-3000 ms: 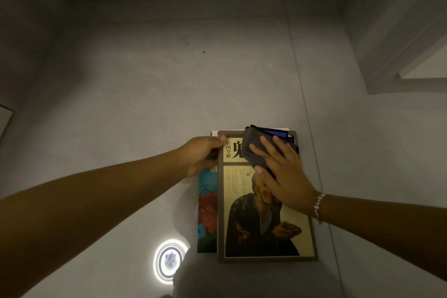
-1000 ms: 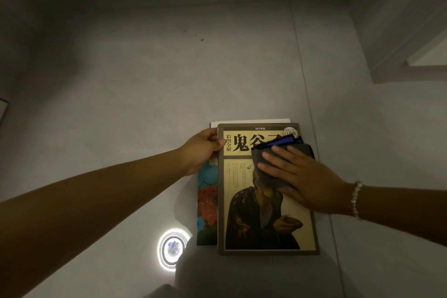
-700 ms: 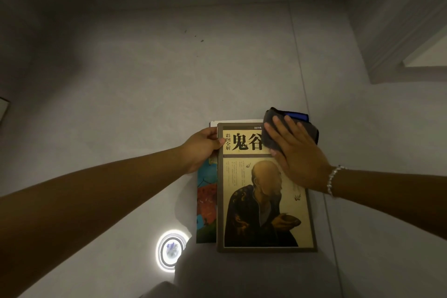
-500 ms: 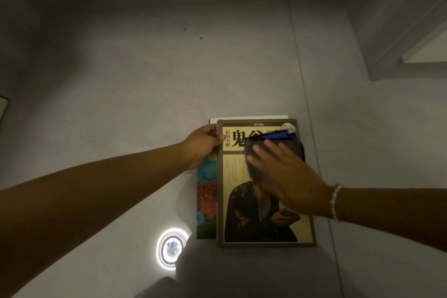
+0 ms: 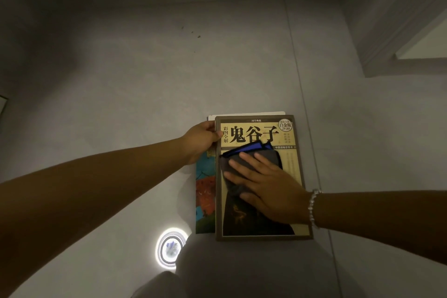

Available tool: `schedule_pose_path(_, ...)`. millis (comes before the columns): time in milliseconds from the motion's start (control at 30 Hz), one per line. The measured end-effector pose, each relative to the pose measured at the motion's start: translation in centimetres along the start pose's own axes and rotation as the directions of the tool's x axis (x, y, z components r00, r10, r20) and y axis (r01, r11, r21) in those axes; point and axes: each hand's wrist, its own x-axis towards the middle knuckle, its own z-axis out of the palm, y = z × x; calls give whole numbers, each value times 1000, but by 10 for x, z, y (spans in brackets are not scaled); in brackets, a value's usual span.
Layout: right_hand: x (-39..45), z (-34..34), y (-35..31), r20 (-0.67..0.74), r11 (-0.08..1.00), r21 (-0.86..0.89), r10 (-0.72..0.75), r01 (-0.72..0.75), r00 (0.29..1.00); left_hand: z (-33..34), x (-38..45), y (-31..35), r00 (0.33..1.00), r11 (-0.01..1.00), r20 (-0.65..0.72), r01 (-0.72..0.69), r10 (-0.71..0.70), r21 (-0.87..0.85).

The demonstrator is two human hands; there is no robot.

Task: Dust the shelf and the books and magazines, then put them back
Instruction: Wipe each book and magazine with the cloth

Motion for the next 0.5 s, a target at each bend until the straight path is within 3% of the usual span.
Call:
schedule_pose_path(67,-1,0,-10,26,999,-50,-1,2,1000,1,-1,1,1000,1000,2,3,-3,-16)
schedule_pose_path(267,-22,14,-45,51,946,-132,-291,295,955,1,2,-1,1000,1000,-8,-14,14,4)
schedule_pose_path(500,-32,11,-22,59,928,-87,-359,363,931,-2,2,-1,1000,1000,22,-11,11,-14)
